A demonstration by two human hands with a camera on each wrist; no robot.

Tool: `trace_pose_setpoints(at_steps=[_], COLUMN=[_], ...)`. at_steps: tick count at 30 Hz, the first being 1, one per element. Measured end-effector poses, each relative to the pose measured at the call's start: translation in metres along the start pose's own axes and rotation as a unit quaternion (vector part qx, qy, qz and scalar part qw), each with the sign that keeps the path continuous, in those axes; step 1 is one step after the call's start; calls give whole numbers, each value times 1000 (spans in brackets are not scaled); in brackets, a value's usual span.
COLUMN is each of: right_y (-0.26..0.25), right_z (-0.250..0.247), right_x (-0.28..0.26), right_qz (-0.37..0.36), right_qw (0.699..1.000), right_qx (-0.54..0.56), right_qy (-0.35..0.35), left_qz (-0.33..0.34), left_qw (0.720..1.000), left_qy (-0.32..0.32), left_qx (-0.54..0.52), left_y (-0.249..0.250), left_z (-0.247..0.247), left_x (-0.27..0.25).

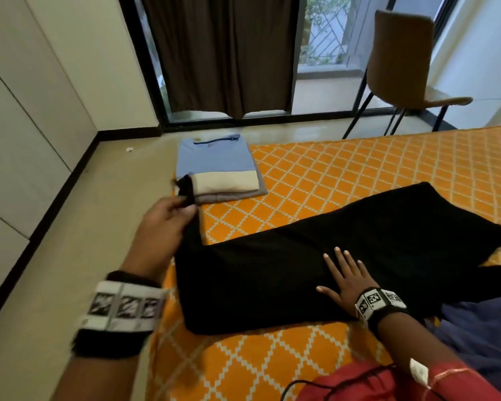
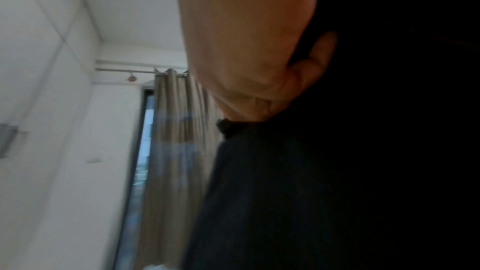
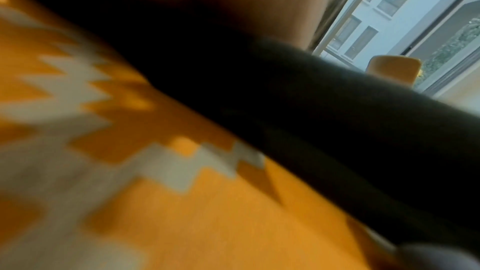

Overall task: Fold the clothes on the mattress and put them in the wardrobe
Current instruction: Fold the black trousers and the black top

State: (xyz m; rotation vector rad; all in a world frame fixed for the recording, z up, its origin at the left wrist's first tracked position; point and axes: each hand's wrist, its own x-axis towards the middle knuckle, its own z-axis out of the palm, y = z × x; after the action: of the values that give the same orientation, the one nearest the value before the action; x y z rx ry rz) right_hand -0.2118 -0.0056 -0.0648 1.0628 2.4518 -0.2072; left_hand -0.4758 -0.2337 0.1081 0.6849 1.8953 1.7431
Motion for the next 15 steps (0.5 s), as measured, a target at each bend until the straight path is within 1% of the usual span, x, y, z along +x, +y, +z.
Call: trace_pose_setpoints(at_steps=[1, 2, 3, 4, 5, 6, 7, 8, 9, 10, 11, 12, 13, 14, 15], right_y=[0, 0, 0, 1, 2, 2, 1, 0, 0, 0, 0, 1, 3, 5, 6], right_z=[0, 1, 1, 6, 5, 2, -1, -3, -6, -8, -9, -7, -5, -1, 1], right_x=[-1, 0, 0, 4, 5, 3, -2, -7, -11, -12, -12, -11, -9, -6, -5], right_qz=[0, -1, 3, 12, 14, 10, -3, -16, -18, -21, -27, -33, -32, -32, -32], right_qw=[1000, 1000, 1000, 1000, 1000, 999, 999, 999, 999, 999, 999, 999, 999, 998, 998], right_qx=[6, 4, -2, -13, -26, -38, -42, -42, -31, -25, -22, -29, -38, -46, -53], right_qy=[0, 0, 2, 6, 7, 0, -5, -16, -22, -19, -11, -7, -3, -2, -1], left_qz=[11, 6, 2, 5, 21, 49, 75, 79, 65, 43, 25, 26, 43, 65, 87], left_qw=[997, 985, 967, 952, 950, 959, 967, 961, 936, 894, 844, 809, 799, 804, 815], left_qy=[-66, -148, -232, -286, -298, -275, -241, -226, -235, -255, -276, -280, -264, -238, -215], left_qx=[-48, -83, -105, -110, -97, -52, 28, 136, 253, 366, 459, 516, 539, 542, 531], left_y=[16, 30, 40, 43, 39, 27, 7, -19, -48, -79, -110, -133, -151, -162, -165], left_z=[34, 63, 88, 105, 118, 124, 127, 128, 128, 128, 129, 131, 133, 134, 135], left_x=[0, 0, -1, -1, -2, -1, -3, -6, -13, -22, -31, -38, -43, -45, -48])
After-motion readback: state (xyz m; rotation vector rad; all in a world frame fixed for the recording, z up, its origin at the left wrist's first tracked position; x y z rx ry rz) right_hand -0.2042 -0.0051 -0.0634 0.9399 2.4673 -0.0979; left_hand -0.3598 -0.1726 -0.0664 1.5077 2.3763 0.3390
